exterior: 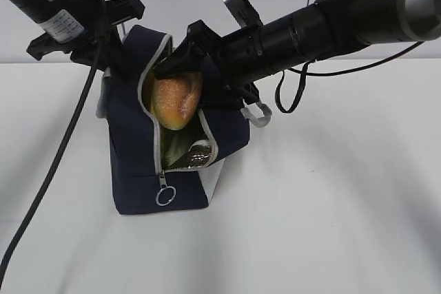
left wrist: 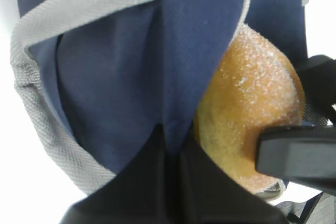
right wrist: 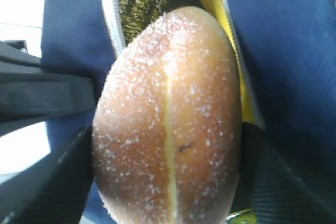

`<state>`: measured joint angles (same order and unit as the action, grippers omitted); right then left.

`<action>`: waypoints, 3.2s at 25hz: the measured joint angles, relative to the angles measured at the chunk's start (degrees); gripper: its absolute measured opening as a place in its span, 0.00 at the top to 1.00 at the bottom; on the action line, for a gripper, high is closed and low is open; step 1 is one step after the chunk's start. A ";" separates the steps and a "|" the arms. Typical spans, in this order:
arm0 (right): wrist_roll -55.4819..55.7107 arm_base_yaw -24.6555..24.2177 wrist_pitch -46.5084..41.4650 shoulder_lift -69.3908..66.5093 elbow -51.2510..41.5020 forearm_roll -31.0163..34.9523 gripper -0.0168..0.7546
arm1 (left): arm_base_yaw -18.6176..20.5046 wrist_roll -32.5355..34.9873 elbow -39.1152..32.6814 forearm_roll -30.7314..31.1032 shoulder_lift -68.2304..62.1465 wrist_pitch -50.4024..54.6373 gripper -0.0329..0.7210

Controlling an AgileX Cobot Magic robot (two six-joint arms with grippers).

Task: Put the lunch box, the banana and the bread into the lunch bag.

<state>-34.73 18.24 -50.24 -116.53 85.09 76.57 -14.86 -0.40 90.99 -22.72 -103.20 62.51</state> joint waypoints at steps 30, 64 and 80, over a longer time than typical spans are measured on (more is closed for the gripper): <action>-2.05 0.00 -2.61 0.00 5.39 -11.15 0.13 | 0.00 0.00 0.00 0.00 0.00 0.25 0.96; 16.71 -0.84 -9.71 -1.23 17.95 -42.91 0.30 | 0.00 0.00 0.00 0.00 0.00 0.55 0.96; 16.88 -0.87 -10.46 -2.49 17.95 -42.15 0.97 | 0.00 1.98 0.00 -2.01 0.00 0.49 0.96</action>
<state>-17.84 17.37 -60.70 -119.02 103.03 34.41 -14.86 1.59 90.99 -24.73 -103.20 63.00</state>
